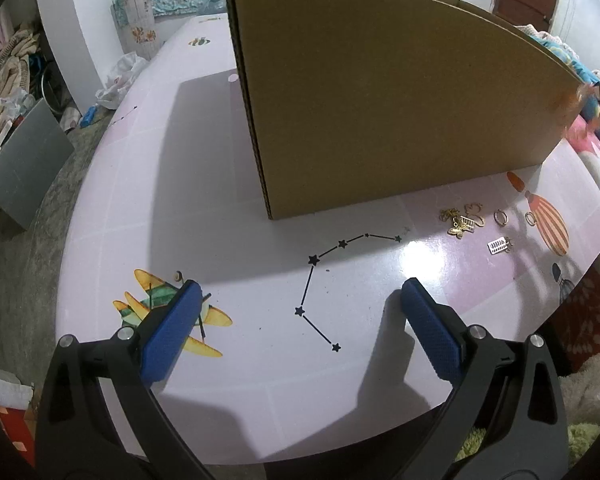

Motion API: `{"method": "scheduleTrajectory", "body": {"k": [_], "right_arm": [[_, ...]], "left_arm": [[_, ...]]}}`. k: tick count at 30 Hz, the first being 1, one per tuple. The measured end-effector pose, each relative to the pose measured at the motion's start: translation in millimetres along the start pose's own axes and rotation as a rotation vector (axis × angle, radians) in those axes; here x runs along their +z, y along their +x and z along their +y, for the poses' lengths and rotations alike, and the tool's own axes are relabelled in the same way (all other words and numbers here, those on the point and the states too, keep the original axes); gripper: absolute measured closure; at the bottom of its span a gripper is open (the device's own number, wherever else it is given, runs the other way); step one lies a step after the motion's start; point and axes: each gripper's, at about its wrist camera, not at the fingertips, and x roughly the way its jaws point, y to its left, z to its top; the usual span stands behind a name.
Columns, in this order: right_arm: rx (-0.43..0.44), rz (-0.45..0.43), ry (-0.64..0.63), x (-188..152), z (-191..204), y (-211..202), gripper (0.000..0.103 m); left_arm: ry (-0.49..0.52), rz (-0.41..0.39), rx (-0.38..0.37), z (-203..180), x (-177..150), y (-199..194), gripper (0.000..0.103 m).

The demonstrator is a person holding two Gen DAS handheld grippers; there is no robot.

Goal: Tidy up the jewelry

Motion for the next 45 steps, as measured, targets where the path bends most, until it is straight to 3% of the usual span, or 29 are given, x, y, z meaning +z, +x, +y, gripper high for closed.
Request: {"method": "scheduleTrajectory", "body": {"k": [6, 8, 10, 14, 16, 17, 22, 28, 36, 45], "right_arm": [[-0.257, 0.020, -0.005, -16.4, -27.7, -0.4, 0.093], [-0.381, 0.049, -0.066, -22.2, -27.4, 11.6, 0.093], [-0.452, 0.108, -0.153, -33.6, -18.3, 31.5, 0.093], [-0.443, 0.206, -0.236, -51.0, -2.8, 60.9, 0.091], [-0.447, 0.195, -0.243, -53.9, 2.4, 61.1, 0.079], [-0.442, 0.179, -0.234, -53.1, 3.8, 58.0, 0.078], [-0.240, 0.150, -0.094, -53.6, 2.1, 56.3, 0.078], [-0.193, 0.222, -0.104, -67.8, 16.6, 86.9, 0.078], [-0.249, 0.192, -0.166, -79.6, 37.1, 95.3, 0.079], [-0.255, 0.183, -0.209, -77.1, 44.4, 103.8, 0.092]], "left_arm": [[0.000, 0.006, 0.000, 1.0, 0.6, 1.2, 0.007], [-0.001, 0.008, 0.002, 1.3, 1.0, 1.5, 0.007], [-0.002, 0.009, 0.002, 1.4, 1.4, 1.6, 0.007], [-0.008, 0.008, 0.006, 2.2, -1.7, 1.6, 0.007], [-0.009, 0.008, 0.006, 2.4, -2.0, 1.6, 0.007], [-0.009, 0.010, 0.006, 1.9, -2.4, 1.3, 0.007], [-0.010, 0.016, 0.007, 2.5, -2.2, 1.7, 0.007], [-0.010, 0.015, 0.007, 2.7, -1.8, 1.6, 0.007], [-0.016, 0.007, 0.012, 0.5, -5.3, 0.2, 0.007], [-0.019, 0.006, 0.014, 1.0, -6.6, -1.2, 0.007]]}}
